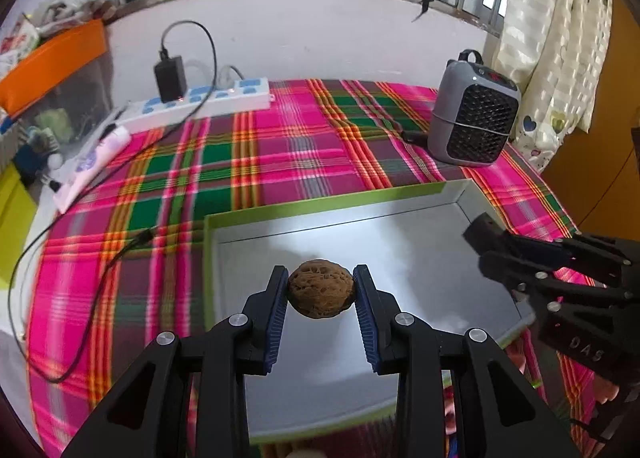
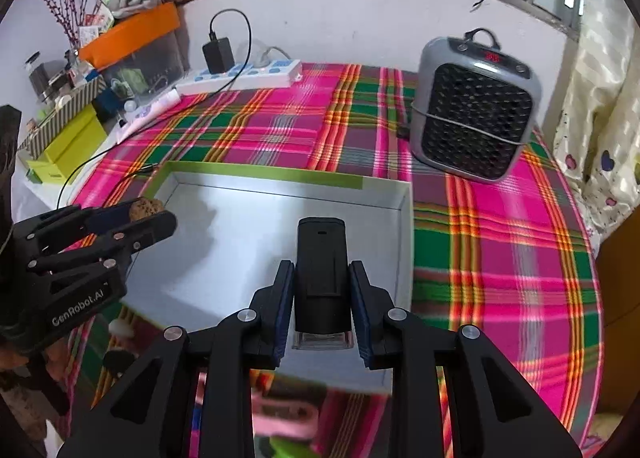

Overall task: Organize objects
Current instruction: 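Carry the walnut with the left tool over the white tray while the right tool carries the flashlight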

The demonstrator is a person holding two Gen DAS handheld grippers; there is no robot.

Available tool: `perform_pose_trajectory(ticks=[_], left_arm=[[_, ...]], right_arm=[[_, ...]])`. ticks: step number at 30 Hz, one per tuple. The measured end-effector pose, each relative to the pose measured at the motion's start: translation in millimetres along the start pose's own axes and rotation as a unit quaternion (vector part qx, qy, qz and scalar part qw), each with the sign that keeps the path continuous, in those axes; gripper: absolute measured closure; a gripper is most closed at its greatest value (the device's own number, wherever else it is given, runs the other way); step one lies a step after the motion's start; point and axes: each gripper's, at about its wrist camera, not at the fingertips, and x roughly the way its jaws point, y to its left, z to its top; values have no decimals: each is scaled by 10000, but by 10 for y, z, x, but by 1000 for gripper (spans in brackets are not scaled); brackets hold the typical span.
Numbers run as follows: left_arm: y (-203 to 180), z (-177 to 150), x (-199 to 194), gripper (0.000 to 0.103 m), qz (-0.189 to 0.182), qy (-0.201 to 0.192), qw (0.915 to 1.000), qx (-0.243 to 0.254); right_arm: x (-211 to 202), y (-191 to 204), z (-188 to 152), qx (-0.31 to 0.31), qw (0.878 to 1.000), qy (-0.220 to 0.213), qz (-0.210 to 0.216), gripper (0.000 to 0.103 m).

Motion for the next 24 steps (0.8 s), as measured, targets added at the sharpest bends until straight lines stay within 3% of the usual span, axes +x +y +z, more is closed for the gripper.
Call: perform_pose_trajectory(ticks=[10, 24], left_arm=[[-12, 151, 378, 72, 5, 289, 9996, -54], [-58, 188, 606, 72, 38, 449, 9990, -35]], right_arm=[[310, -92, 131, 92, 9996, 246, -37, 74], [474, -128, 206, 72, 9994, 324, -131, 74]])
